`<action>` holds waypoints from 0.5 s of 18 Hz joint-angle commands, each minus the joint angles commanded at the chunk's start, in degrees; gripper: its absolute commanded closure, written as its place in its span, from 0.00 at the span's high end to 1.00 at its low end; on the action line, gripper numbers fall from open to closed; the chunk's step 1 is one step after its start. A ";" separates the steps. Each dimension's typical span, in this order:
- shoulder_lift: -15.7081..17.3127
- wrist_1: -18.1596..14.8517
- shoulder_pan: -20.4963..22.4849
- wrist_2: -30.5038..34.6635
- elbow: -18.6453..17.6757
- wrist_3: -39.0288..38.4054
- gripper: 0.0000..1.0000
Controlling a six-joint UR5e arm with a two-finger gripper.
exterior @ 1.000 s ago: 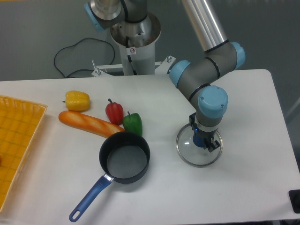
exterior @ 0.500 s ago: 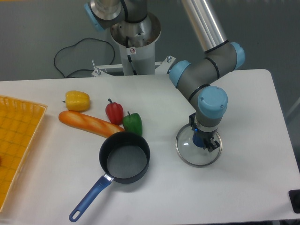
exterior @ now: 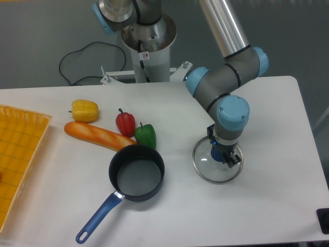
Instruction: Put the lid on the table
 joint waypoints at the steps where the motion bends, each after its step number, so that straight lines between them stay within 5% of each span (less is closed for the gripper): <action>1: 0.00 0.00 0.00 0.09 0.00 0.00 0.60; 9: -0.09 0.09 -0.09 0.09 0.09 0.00 0.76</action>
